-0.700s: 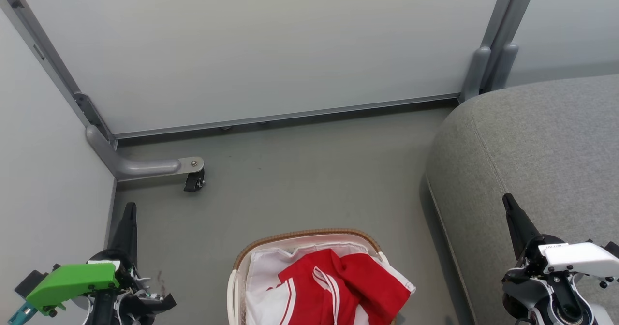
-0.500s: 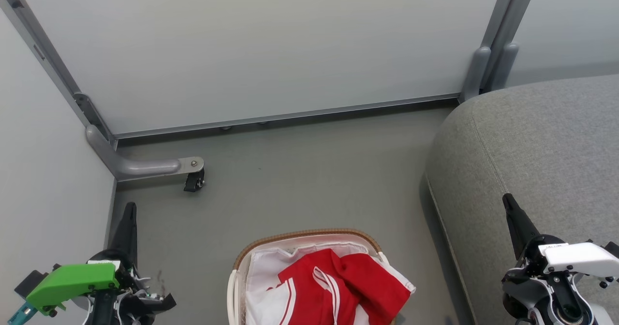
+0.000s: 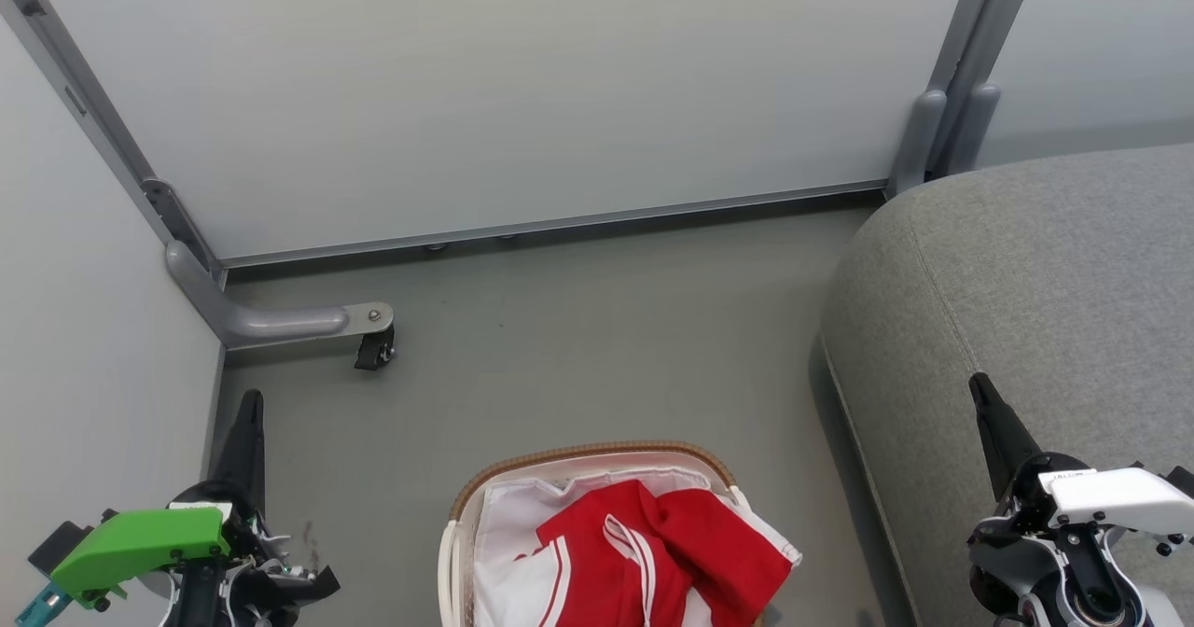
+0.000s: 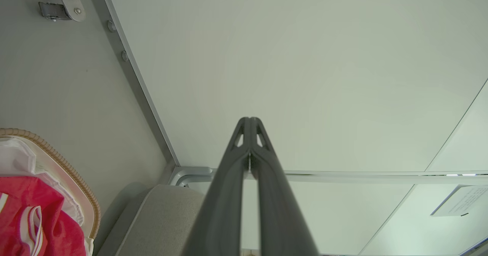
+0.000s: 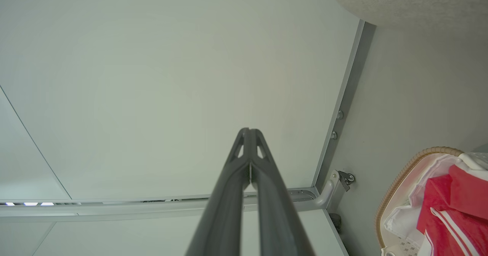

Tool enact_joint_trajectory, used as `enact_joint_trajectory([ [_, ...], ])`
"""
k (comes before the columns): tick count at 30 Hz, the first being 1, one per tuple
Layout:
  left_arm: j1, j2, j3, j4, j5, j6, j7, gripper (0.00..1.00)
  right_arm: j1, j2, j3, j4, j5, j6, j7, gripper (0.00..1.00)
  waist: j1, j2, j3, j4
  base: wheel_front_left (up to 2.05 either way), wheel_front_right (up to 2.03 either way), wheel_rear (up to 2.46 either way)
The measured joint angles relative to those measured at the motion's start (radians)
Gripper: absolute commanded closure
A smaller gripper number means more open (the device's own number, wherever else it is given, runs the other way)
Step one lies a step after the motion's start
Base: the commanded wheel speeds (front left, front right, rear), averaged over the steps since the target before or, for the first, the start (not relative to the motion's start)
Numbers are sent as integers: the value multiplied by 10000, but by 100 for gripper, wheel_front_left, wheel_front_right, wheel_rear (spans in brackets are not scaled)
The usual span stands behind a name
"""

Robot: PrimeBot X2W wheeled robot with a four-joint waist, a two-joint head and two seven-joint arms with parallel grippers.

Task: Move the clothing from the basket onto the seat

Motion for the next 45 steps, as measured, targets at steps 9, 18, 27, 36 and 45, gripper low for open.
enact_joint_trajectory([
  [9, 0, 0, 0, 0, 0, 0, 0, 100, 0, 0, 0, 0, 0, 0, 0, 100, 0, 0, 0, 0, 0, 0, 0],
  [18, 0, 0, 0, 0, 0, 0, 0, 100, 0, 0, 0, 0, 0, 0, 0, 100, 0, 0, 0, 0, 0, 0, 0],
  [27, 0, 0, 0, 0, 0, 0, 0, 100, 0, 0, 0, 0, 0, -2, 0, 100, 0, 0, 0, 0, 0, 0, 0],
  [36, 475, -92, -251, 552, 4, 25, -134, 0, 454, 178, 88, 516, -23, -6, -111, 0, 0, 0, -8, -1, 0, 0, 0],
  [45, 474, -92, -775, 516, 203, 25, -554, 0, 508, 174, 92, 514, -564, -6, -558, 0, 0, 0, -35, 1, 0, 0, 0],
])
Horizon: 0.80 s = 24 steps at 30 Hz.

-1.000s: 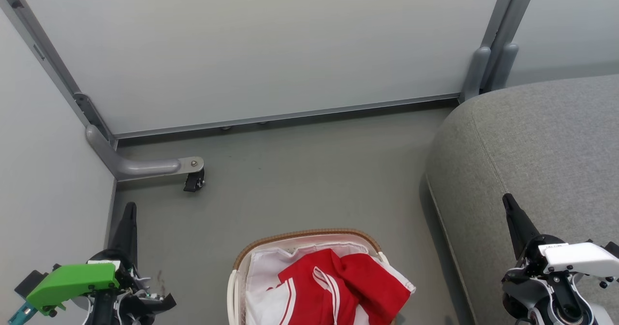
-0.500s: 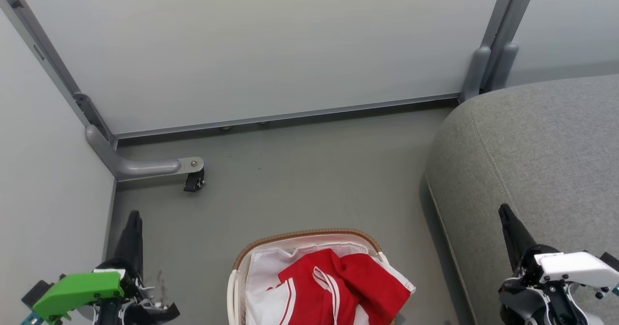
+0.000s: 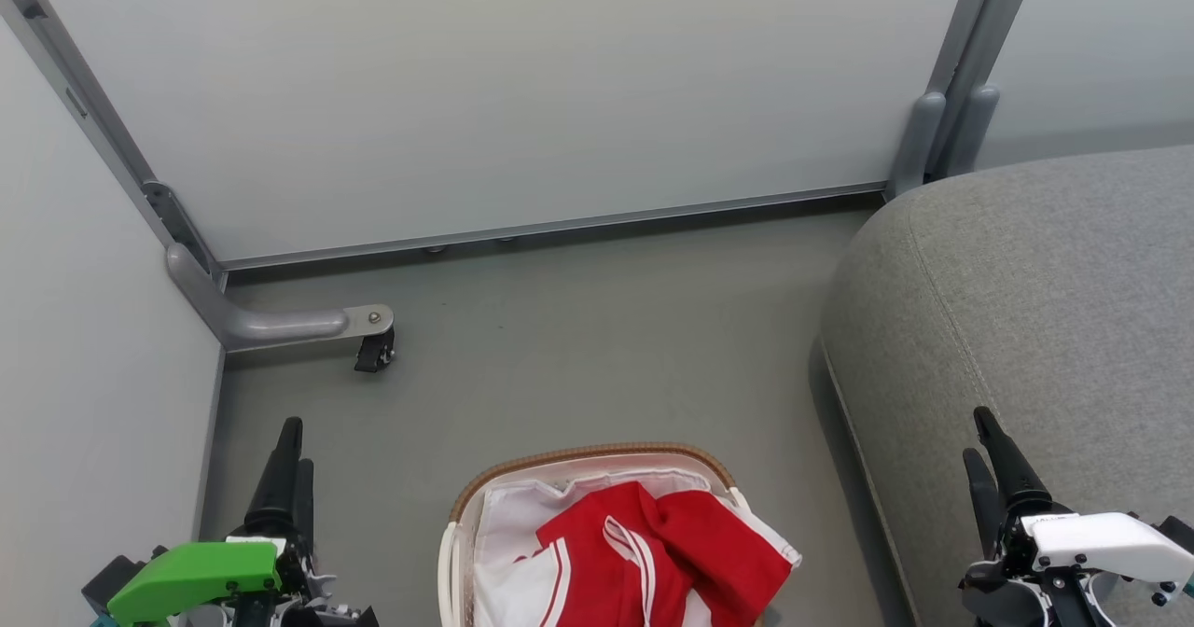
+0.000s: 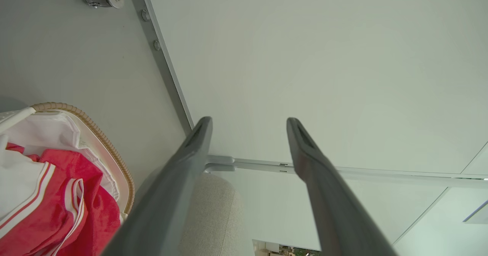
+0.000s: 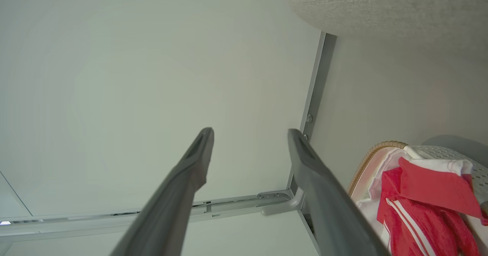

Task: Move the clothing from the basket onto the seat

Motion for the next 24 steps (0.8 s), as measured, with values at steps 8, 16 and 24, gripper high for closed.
enact_joint_trajectory([
  [8, -1, 4, -238, -186, 1009, 0, -382, 0, 3, -15, -251, -165, -1369, 2, -351, 0, 0, 0, -17, -6, 0, 0, 0],
  [16, -9, 8, -472, -631, 2642, 0, -694, 0, 34, -31, -238, -775, -3747, 2, -685, 0, 0, 0, -30, 7, 0, 0, 0],
  [24, -16, 13, -677, -945, 4721, 25, -1030, 0, 186, -58, -90, -1104, -5756, 2, -1012, 0, 0, 0, -53, 24, 0, 0, 0],
])
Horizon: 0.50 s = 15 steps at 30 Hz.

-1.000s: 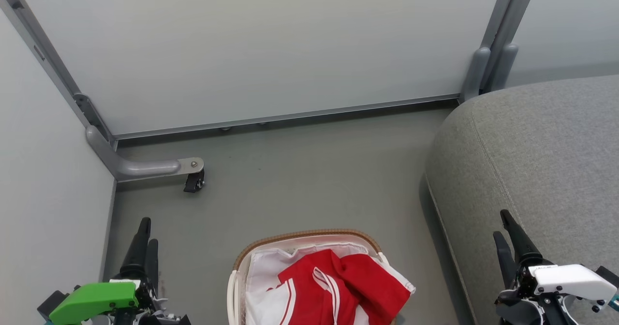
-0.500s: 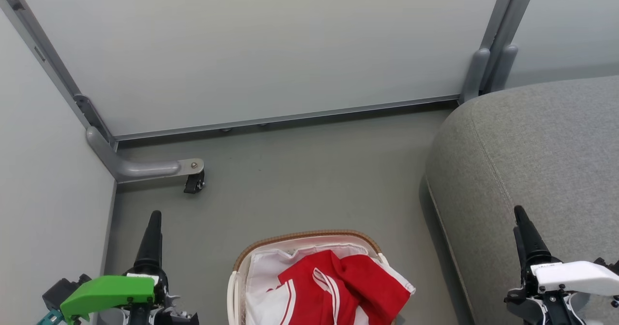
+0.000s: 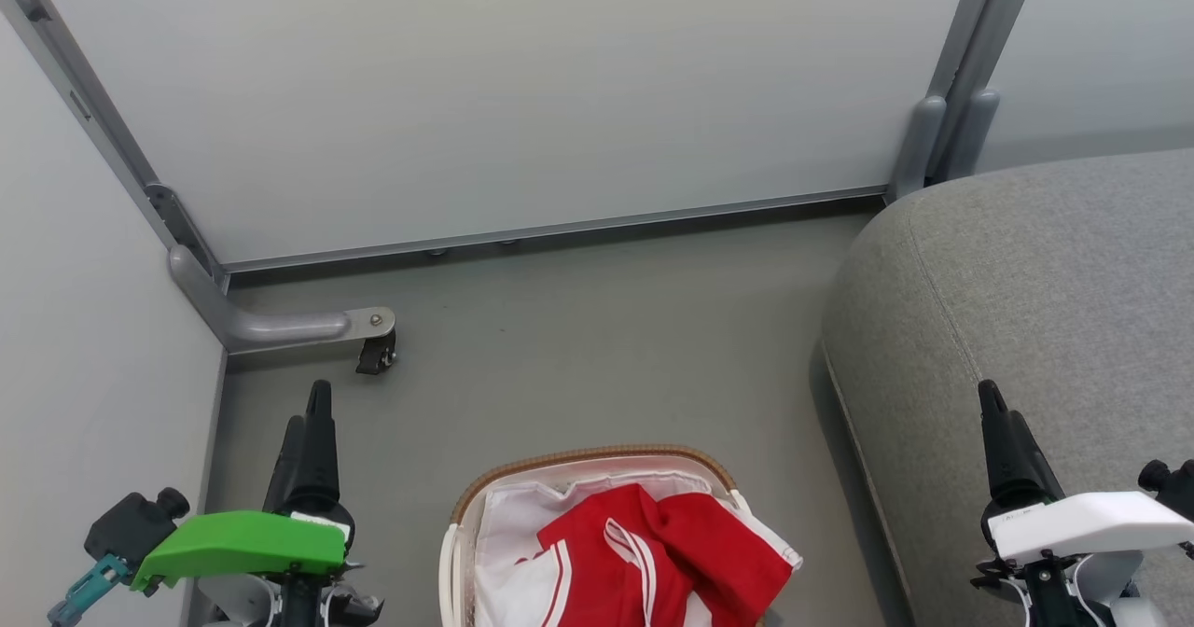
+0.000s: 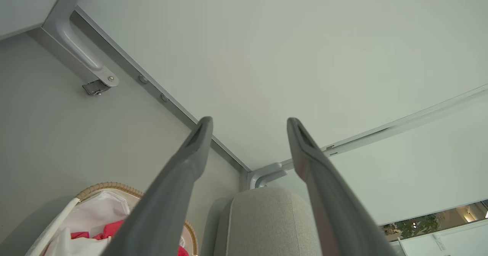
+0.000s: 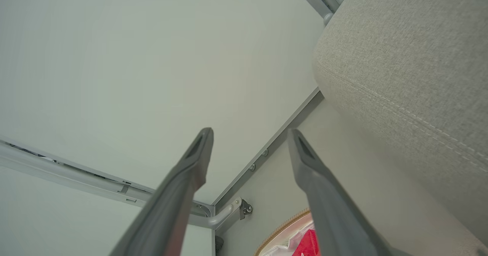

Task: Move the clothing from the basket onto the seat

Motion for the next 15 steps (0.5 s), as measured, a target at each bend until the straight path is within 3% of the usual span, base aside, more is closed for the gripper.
enact_joint_trajectory([
  [15, 3, 15, -401, 159, 2840, 219, -479, 0, 54, -33, 192, -117, -2784, 0, -483, 0, 0, 0, -22, 25, 0, 0, 0],
])
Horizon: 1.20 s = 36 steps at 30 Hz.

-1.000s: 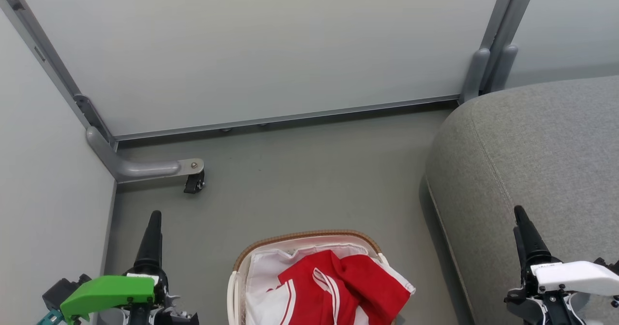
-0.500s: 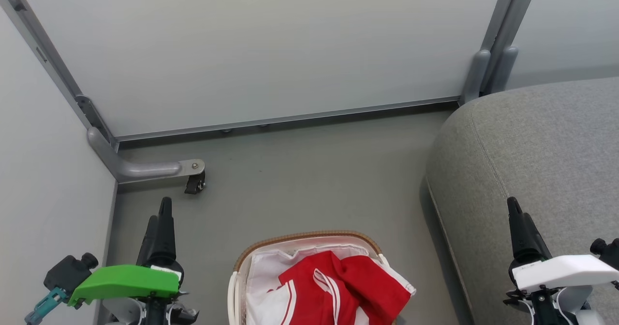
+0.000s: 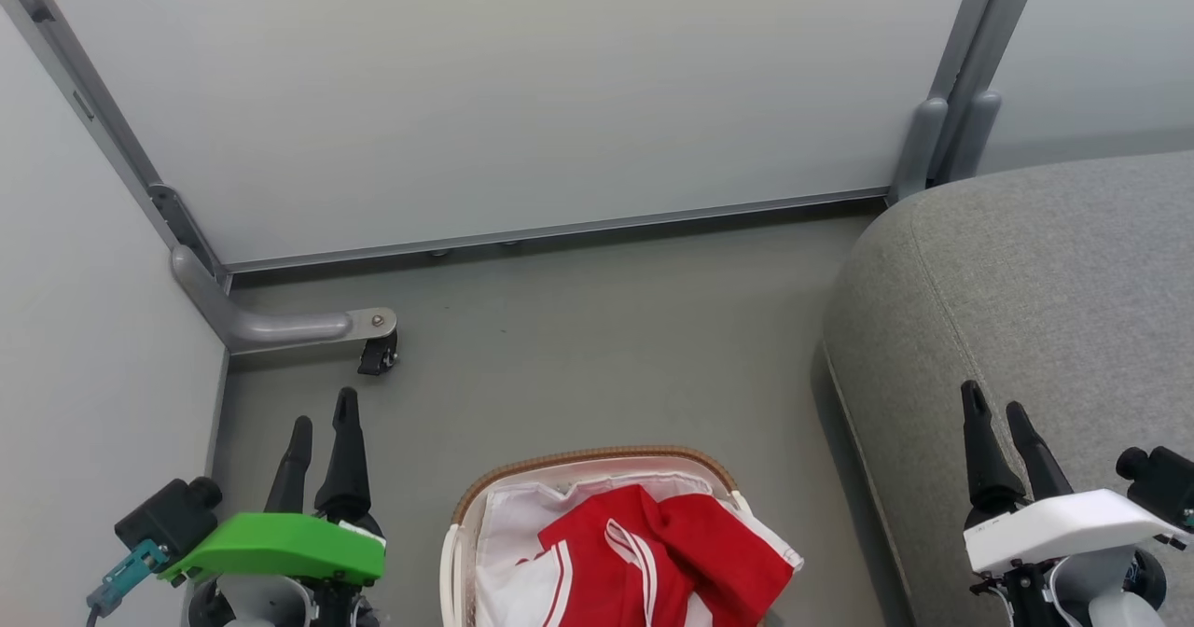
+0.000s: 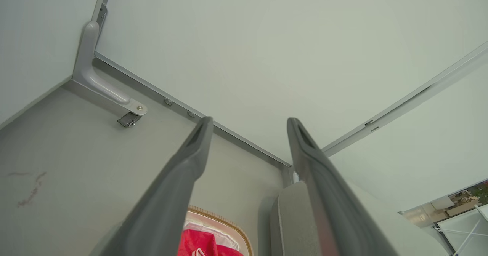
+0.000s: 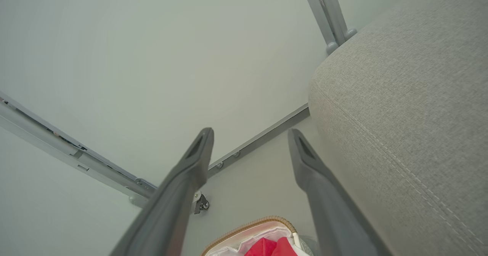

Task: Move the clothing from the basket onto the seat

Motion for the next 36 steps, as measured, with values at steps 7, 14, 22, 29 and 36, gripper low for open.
enact_joint_trajectory([
  [7, 8, 8, -40, 217, 798, 169, -224, 0, 40, -6, 119, 100, -966, 0, -222, 0, 0, 0, 0, 21, 0, 0, 0],
  [14, 28, 13, -96, 545, 1521, 196, -408, 0, 111, -17, 267, 255, -1854, 0, -426, 0, 0, 0, -2, 54, 0, 0, 0],
  [22, 29, 19, -270, 911, 2263, 192, -637, 0, 132, -29, 364, 422, -2999, 0, -656, 0, 0, 0, 4, 90, 0, 0, 0],
  [29, 28, 25, -320, 1168, 2865, 224, -823, 0, 132, -35, 380, 474, -3774, 0, -836, 0, 0, 0, 0, 124, 0, 0, 0],
  [36, 28, 31, -372, 1448, 3398, 228, -953, 0, 202, -46, 384, 491, -4418, 0, -974, 0, 0, 0, -20, 165, 0, 0, 0],
])
